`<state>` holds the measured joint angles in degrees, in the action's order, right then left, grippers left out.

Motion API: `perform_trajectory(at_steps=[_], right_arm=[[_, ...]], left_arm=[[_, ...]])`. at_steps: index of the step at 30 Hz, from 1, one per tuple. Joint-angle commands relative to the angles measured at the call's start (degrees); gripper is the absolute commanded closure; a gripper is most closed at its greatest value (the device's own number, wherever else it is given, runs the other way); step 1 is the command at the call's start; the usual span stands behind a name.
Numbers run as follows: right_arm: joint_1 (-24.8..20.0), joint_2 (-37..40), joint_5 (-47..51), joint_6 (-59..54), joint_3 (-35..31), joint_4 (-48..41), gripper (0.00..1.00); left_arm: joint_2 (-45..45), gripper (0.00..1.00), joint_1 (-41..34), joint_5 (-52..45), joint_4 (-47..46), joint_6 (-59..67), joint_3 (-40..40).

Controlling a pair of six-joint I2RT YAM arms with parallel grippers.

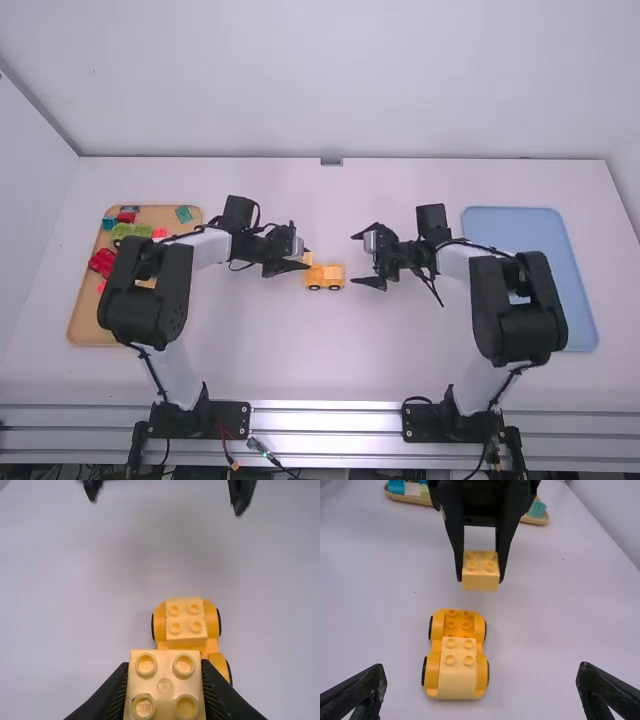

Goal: Assemble lego blocks to make yellow taxi

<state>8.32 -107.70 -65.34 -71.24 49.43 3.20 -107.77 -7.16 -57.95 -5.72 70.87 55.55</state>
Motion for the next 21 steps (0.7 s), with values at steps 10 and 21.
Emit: perform_trajectory(at_steps=[10,21], right_arm=[[0.42,-11.80,-9.79,9.94,-0.35,12.87,0.01],[0.39,-10.12,-1.84,22.34,-4.92,21.38,0.01]], left_arm=[[0.07,0.98,-1.22,-2.64,1.90,-6.16,-0.98],[-0.13,0.98,-1.46,0.02,2.45,-10.03,-0.98]])
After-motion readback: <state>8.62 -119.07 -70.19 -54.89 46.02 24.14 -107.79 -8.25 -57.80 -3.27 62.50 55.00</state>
